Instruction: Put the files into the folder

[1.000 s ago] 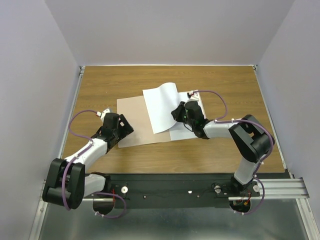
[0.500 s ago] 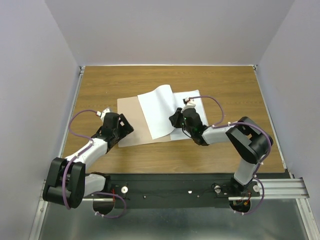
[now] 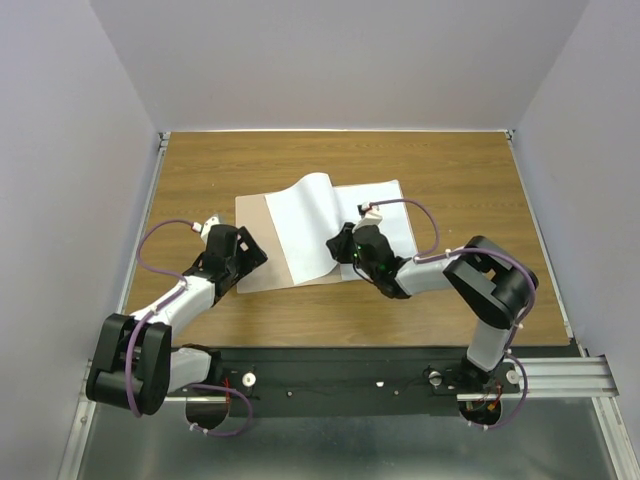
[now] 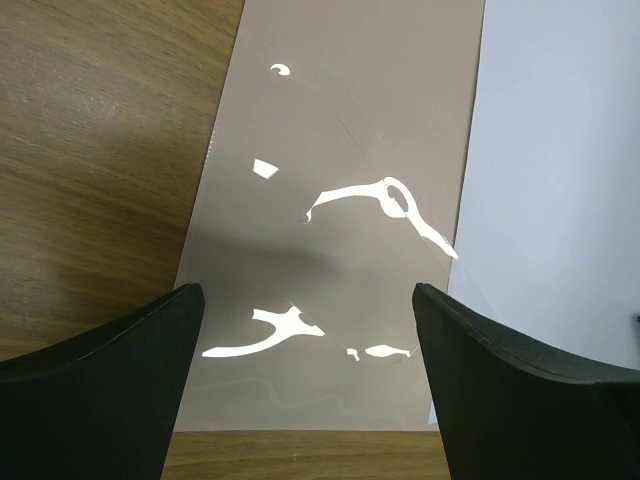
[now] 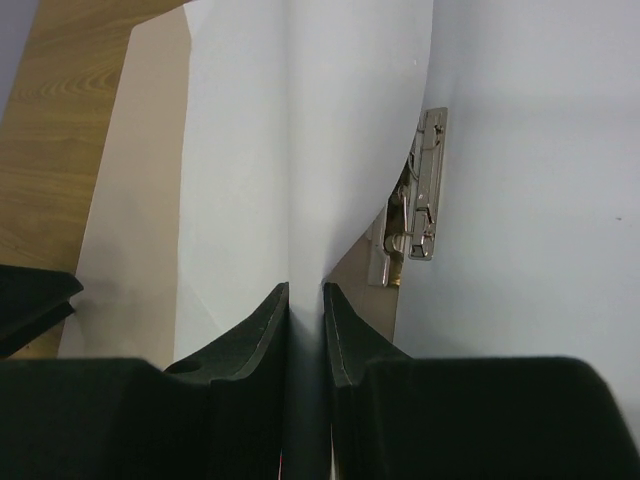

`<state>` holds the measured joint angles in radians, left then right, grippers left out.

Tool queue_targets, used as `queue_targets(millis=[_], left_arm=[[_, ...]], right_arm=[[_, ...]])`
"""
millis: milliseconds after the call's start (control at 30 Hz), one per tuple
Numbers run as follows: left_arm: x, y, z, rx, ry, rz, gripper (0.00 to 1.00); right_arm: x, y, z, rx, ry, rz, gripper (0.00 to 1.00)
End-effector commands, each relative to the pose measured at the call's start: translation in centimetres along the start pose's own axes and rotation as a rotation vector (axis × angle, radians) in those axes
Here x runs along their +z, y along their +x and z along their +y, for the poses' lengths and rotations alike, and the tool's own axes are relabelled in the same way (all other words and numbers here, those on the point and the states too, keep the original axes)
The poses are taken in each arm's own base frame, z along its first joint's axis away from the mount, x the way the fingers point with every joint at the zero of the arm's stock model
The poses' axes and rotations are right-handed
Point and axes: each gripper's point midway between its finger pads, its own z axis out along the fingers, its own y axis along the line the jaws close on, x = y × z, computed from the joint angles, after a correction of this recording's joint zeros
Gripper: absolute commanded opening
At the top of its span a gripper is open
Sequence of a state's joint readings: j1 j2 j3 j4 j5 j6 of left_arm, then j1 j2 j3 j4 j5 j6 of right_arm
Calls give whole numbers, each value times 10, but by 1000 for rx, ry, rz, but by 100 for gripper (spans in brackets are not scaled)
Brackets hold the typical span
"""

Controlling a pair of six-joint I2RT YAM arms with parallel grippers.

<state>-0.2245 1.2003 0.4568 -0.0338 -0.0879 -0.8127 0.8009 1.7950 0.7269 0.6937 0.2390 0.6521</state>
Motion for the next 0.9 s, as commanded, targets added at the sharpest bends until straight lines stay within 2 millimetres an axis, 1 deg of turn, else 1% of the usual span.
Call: queue_targets(millis=[0, 100, 133, 267, 333, 433, 500, 567, 600, 633, 667, 733, 867], left_arm=[[3, 16, 9, -13, -15, 55, 95], [3, 17, 9, -15, -9, 57, 95], [4, 18, 9, -16, -8, 58, 95], [4, 18, 10, -14, -12, 60, 95], [5, 19, 11, -15, -16, 62, 95], [5, 19, 11, -15, -17, 63, 95], [5, 20, 11, -15, -18, 65, 95], [6, 20, 12, -13, -21, 64, 95], [6, 20, 11, -12, -21, 64, 95], [6, 20, 12, -13, -21, 66, 95], [6, 20, 11, -14, -19, 66, 95], [6, 21, 11, -14, -17, 67, 95], [5, 20, 11, -17, -15, 66, 95]], right_arm=[[8, 1, 6, 37, 36, -48, 28], [8, 4, 4, 77, 74, -67, 28], [8, 2, 2, 108, 92, -81, 27], [6, -2, -17, 152, 205, -114, 27], [4, -8, -20, 172, 235, -132, 27], [3, -9, -25, 170, 268, -132, 26], [4, -10, -23, 168, 267, -132, 26], [7, -3, -20, 164, 246, -100, 25], [9, -3, -15, 166, 230, -91, 25], [11, 3, -11, 171, 209, -64, 25], [13, 4, -8, 178, 196, -57, 24], [15, 11, -7, 188, 189, -42, 24], [16, 12, -3, 220, 181, -45, 24]])
